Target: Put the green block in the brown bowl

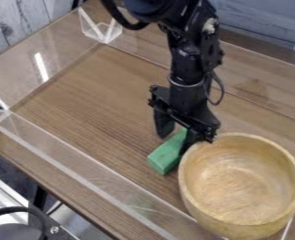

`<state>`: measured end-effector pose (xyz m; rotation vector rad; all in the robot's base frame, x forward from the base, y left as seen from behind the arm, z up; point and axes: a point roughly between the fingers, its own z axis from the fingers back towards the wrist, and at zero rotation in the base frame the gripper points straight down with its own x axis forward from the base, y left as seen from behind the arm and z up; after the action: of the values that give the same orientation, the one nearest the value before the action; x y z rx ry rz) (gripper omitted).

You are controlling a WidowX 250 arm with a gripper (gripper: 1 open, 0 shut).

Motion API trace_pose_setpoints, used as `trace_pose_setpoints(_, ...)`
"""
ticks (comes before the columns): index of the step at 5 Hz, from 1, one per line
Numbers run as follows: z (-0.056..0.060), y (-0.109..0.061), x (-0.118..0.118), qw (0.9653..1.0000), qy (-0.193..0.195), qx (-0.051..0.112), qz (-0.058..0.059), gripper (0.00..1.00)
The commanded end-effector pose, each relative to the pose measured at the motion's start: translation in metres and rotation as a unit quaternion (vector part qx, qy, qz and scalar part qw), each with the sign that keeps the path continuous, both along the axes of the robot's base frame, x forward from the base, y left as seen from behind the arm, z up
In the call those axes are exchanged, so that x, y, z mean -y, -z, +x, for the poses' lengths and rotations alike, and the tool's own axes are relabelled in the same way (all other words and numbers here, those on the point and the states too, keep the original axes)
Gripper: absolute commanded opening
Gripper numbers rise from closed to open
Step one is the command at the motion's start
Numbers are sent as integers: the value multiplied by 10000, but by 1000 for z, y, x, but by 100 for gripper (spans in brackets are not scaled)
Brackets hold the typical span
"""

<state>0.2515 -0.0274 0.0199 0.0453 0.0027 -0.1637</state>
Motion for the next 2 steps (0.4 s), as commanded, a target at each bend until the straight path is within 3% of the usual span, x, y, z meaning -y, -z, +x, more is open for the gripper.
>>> trace_pose_setpoints(1, -11, 10, 1, 9996, -1, -243, 124, 100)
trace_pose_setpoints(2, -12, 8, 5, 9996, -2, -230, 166, 100)
